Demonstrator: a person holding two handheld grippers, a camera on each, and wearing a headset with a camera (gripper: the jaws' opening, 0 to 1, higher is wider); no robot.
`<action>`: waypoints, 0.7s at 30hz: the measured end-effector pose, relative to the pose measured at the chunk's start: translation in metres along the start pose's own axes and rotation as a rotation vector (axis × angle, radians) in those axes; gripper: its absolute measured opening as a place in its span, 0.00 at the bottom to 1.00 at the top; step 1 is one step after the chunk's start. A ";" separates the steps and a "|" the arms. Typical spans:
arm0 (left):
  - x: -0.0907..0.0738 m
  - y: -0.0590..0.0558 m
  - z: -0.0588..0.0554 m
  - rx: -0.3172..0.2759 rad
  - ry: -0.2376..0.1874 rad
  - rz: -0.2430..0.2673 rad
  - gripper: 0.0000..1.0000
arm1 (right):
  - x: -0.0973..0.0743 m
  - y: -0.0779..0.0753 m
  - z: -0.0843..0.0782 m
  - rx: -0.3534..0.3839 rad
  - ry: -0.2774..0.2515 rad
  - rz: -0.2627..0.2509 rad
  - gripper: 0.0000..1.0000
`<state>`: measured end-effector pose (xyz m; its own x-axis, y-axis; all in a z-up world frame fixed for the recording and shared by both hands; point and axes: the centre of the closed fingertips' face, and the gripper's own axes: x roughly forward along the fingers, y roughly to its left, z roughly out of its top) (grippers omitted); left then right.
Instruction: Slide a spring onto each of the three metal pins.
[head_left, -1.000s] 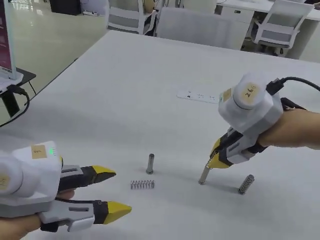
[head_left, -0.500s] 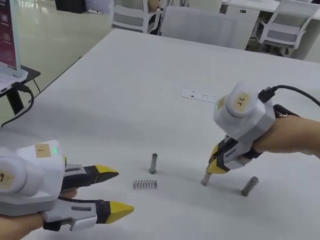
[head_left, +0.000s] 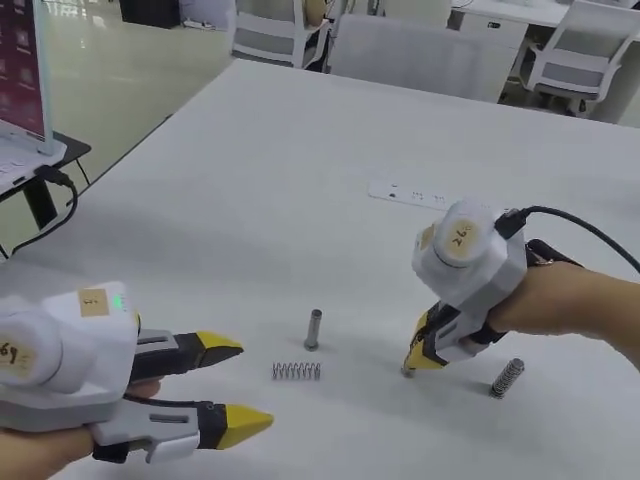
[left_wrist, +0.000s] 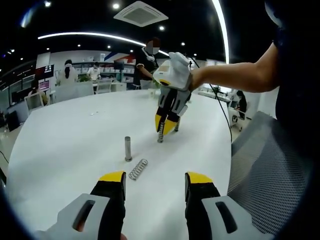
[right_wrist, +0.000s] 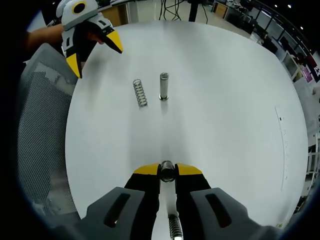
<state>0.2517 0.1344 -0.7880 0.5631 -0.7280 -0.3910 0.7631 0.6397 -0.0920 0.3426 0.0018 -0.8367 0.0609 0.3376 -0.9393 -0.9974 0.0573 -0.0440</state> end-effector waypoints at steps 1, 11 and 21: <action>0.000 0.000 0.000 0.001 0.000 0.000 0.41 | 0.001 0.000 0.000 0.000 0.001 -0.001 0.09; 0.000 -0.001 -0.001 -0.001 0.001 0.003 0.41 | 0.008 -0.001 -0.002 0.015 -0.002 -0.010 0.09; 0.000 0.000 0.000 0.001 -0.001 0.005 0.41 | 0.009 -0.002 -0.002 0.007 0.005 -0.013 0.10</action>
<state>0.2513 0.1346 -0.7879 0.5671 -0.7250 -0.3908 0.7606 0.6430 -0.0893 0.3448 0.0030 -0.8454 0.0736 0.3325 -0.9402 -0.9962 0.0682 -0.0539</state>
